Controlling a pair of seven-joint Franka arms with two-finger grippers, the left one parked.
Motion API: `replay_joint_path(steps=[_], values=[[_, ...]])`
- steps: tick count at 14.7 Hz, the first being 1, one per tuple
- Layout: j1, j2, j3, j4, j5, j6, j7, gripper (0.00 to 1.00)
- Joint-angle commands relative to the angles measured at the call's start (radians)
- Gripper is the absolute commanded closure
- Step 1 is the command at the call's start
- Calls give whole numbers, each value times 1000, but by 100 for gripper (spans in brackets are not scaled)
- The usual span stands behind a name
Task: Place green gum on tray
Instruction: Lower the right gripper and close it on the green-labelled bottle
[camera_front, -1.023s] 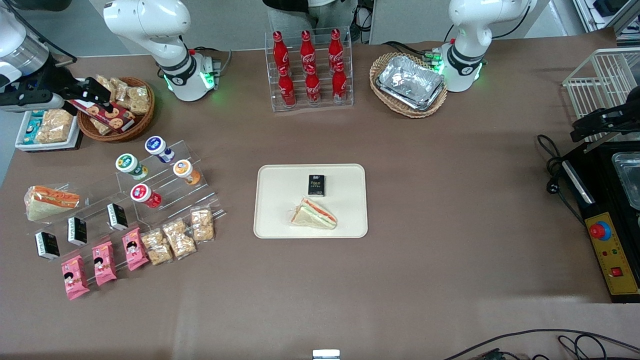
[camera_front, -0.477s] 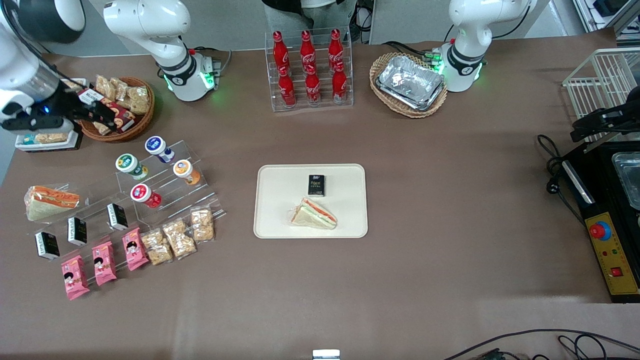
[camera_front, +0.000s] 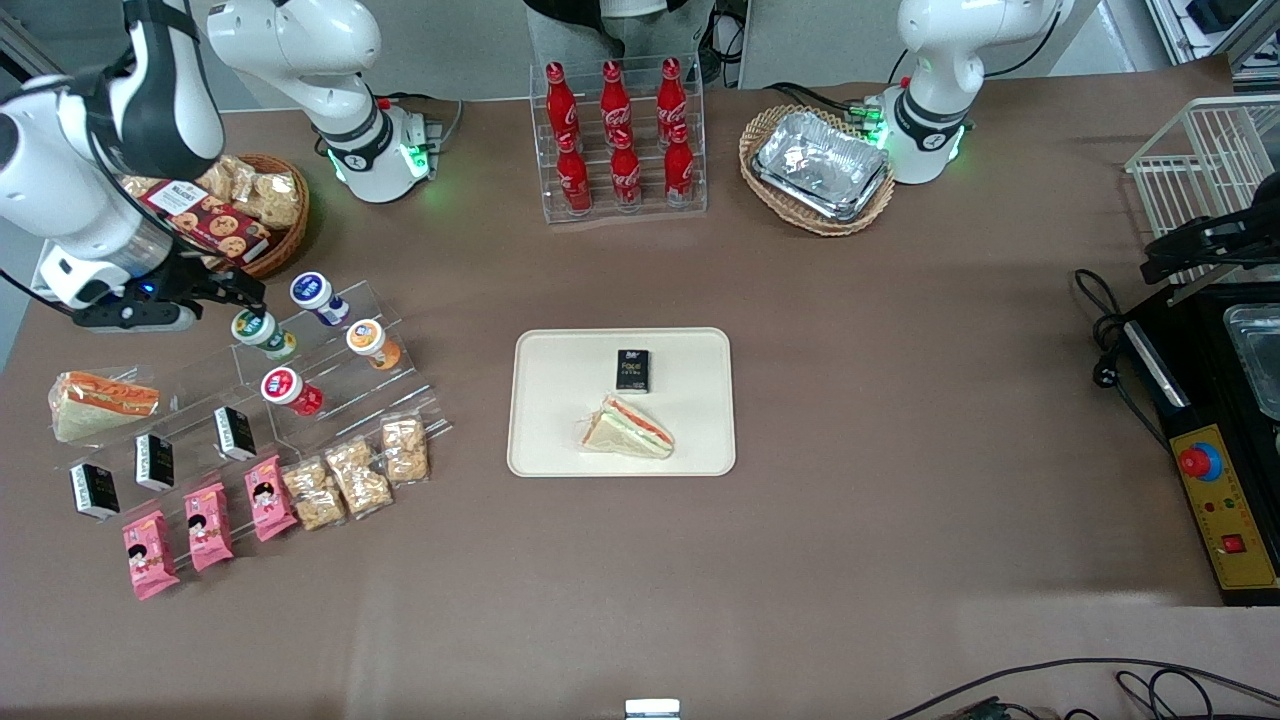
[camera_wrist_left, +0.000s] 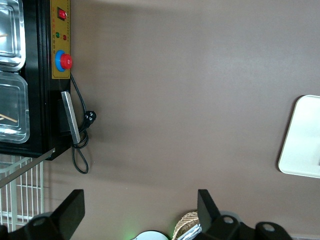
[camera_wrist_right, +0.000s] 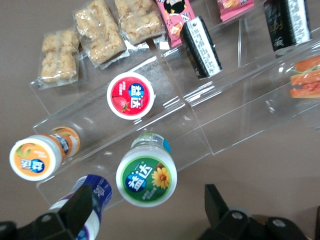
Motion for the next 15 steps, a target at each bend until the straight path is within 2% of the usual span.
replay_joint_path(steps=[1,6,13,15], values=[[-6,5,0,-68,-13,97,-10,0],[-6,60,-13,-78,-11,148,-10,0],[3,58,-13,-80,-5,123,2,0],[6,57,-12,-78,1,114,6,4]])
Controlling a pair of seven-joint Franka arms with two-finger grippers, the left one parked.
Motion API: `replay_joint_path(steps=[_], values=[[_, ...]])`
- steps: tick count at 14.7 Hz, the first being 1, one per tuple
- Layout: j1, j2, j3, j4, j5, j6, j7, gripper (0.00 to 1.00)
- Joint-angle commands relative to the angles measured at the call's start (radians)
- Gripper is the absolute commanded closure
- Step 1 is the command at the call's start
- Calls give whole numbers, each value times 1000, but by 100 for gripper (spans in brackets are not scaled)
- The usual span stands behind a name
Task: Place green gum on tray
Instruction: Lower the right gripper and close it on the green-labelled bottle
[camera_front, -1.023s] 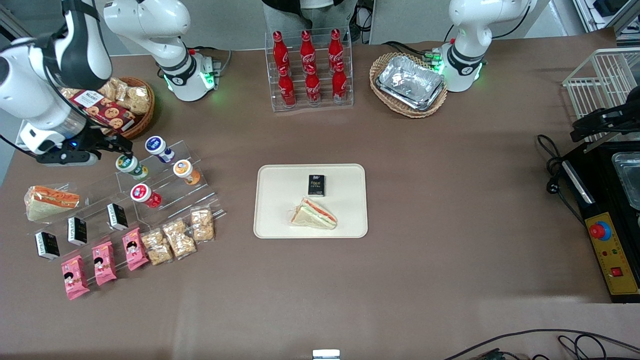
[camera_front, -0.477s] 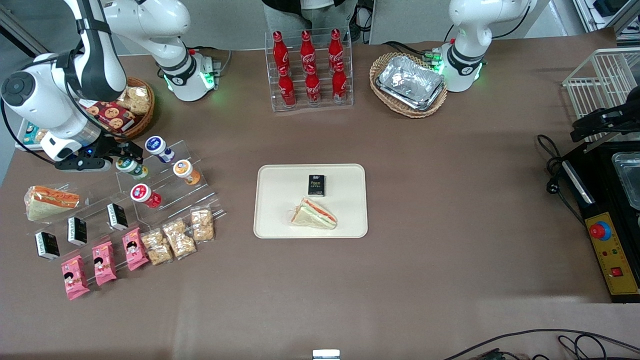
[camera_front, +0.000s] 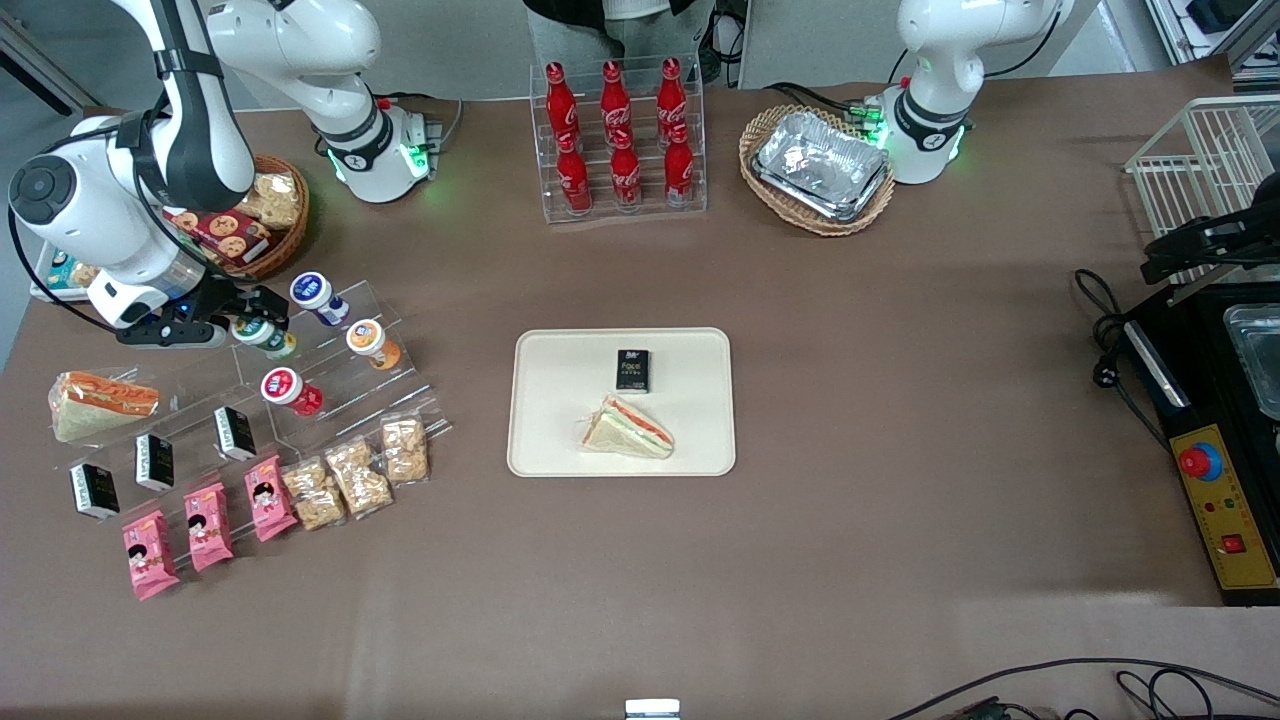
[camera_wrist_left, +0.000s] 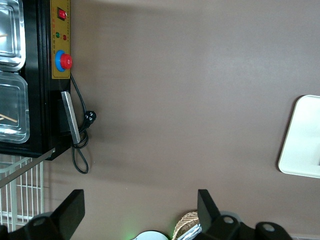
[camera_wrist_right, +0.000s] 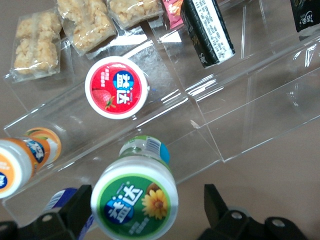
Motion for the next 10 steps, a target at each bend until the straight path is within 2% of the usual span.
replay_joint_path(steps=[1,2,3,7,10], values=[[7,-9,-1,-2,1,-9,10,6],[9,-9,-1,0,1,-7,10,13],[9,-9,0,2,3,-7,12,15],[9,-10,11,6,3,-14,19,37],[9,-13,13,21,3,-17,20,47]])
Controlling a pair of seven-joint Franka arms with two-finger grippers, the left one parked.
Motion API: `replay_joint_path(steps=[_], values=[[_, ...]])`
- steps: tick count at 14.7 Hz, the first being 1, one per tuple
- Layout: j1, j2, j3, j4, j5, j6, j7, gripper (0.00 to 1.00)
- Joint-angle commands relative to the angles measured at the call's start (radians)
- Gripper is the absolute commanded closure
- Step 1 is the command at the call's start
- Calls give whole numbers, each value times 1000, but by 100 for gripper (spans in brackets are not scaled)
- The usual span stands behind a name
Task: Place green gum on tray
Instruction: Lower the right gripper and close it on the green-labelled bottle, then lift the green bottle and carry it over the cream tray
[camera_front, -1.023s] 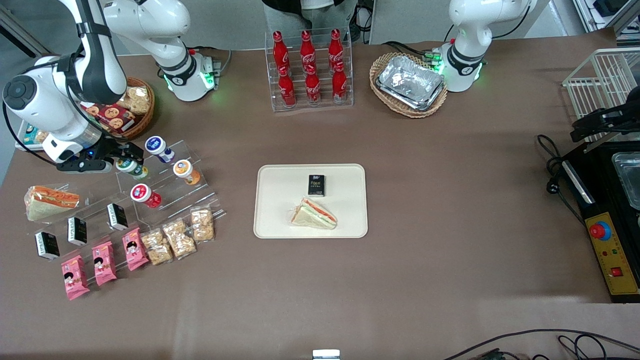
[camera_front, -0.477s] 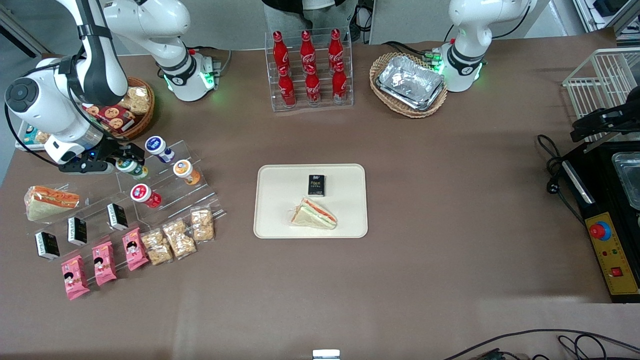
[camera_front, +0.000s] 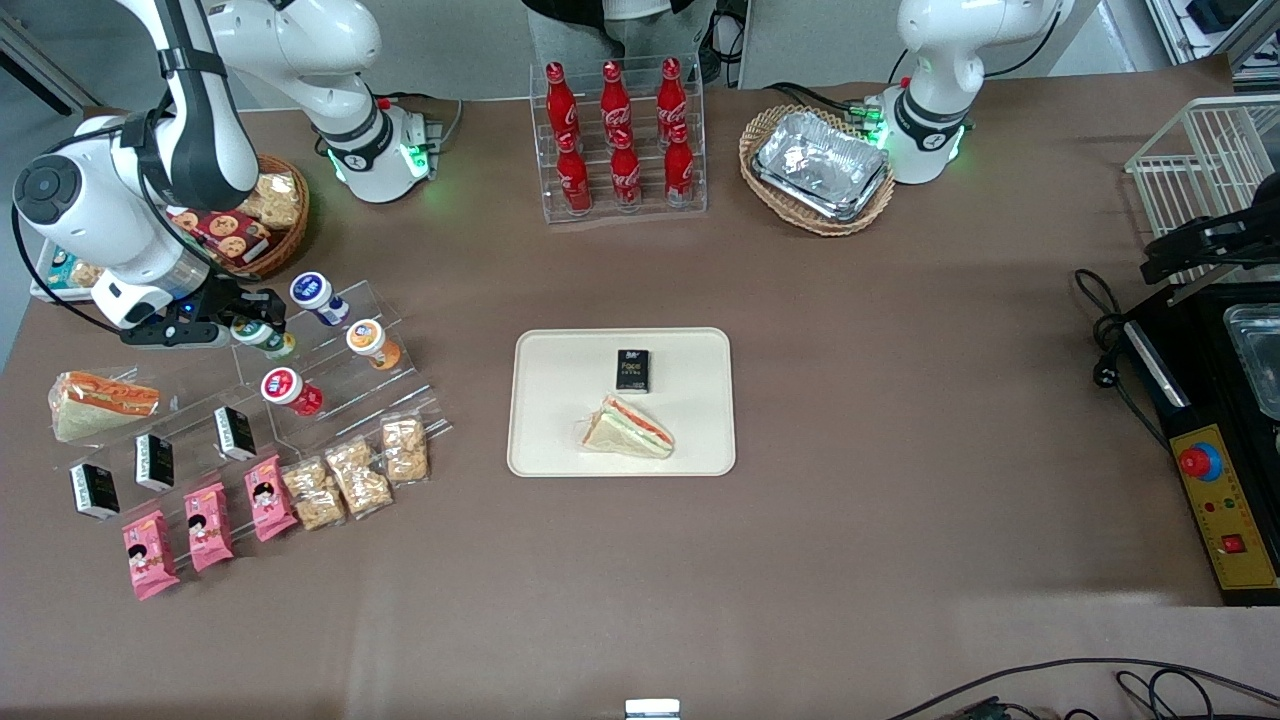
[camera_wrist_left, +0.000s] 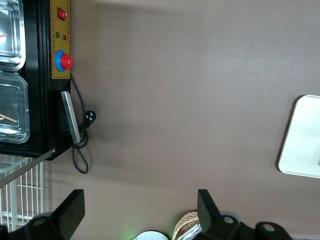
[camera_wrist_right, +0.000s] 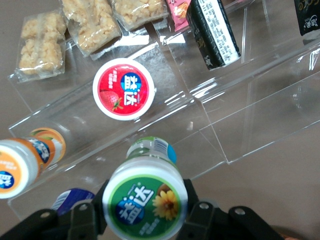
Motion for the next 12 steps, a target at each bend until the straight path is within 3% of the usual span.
replay_joint_path(steps=[1,6,9,12], values=[[5,-15,2,32,2,-27,14,50],[10,-21,4,260,2,-300,3,60],[65,-18,2,443,5,-498,26,62],[189,-18,2,572,18,-614,190,63]])
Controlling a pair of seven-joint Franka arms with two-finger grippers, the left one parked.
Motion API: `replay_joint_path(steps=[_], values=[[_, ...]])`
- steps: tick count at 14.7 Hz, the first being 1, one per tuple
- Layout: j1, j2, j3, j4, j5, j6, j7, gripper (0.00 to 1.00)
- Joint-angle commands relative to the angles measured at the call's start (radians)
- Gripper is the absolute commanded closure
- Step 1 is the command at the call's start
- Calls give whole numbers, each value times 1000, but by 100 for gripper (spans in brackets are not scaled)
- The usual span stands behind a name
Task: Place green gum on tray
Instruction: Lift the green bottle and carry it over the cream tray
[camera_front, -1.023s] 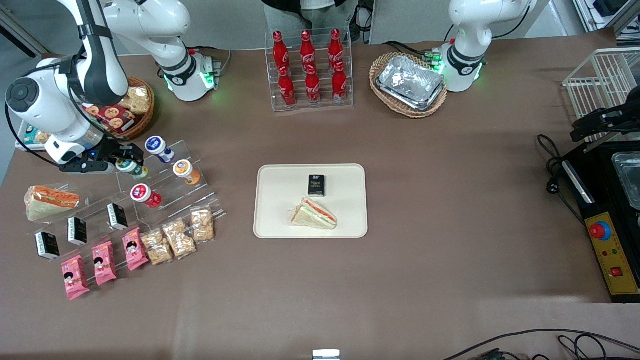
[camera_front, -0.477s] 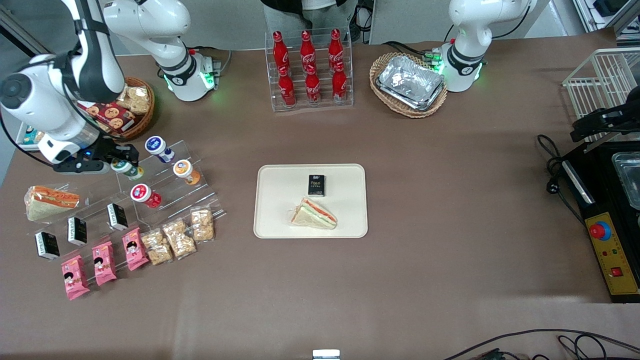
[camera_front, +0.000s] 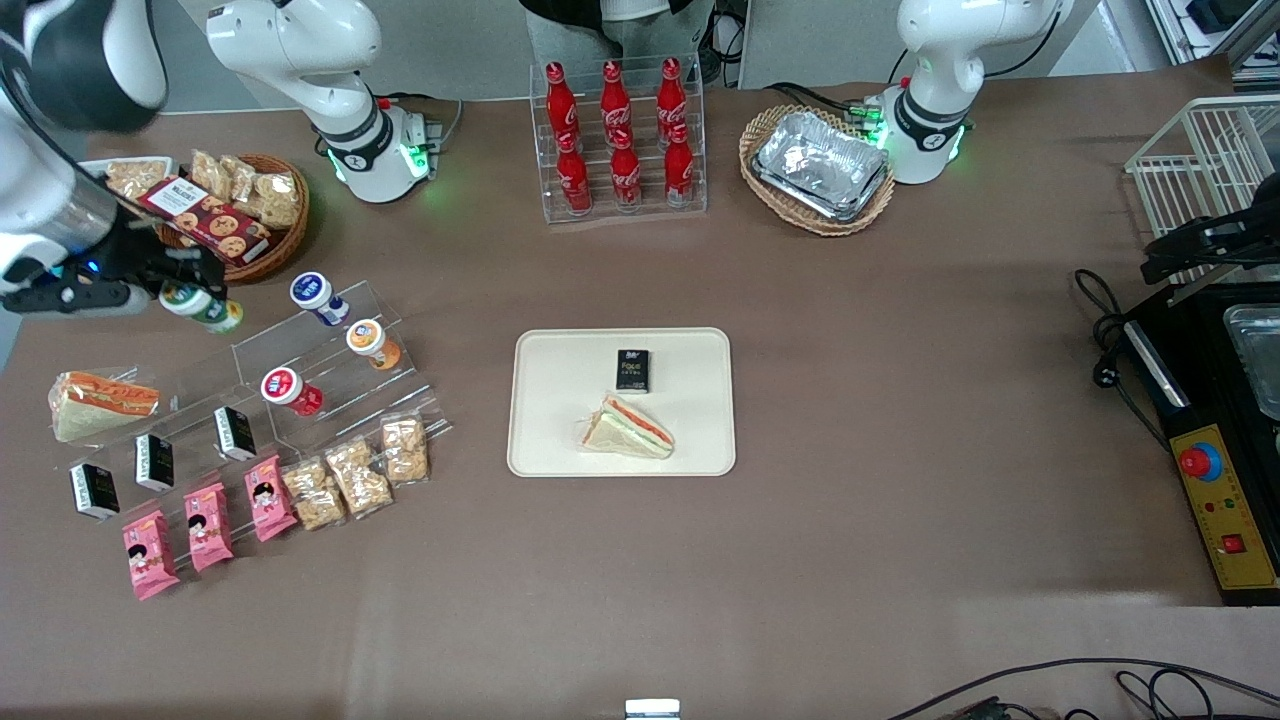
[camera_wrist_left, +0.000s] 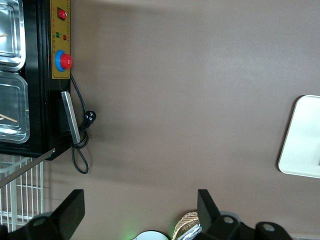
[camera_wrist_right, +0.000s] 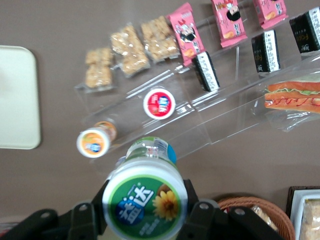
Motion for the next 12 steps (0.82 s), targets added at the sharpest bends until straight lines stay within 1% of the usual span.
replay_joint_path(steps=[1,3,6,8,12], values=[[155,21,-3,155,14,-135,208,63],[249,19,-3,168,23,-146,349,63],[387,38,-3,169,87,-123,564,63],[494,90,-4,168,89,-57,717,68],[647,234,-6,154,73,107,914,70]])
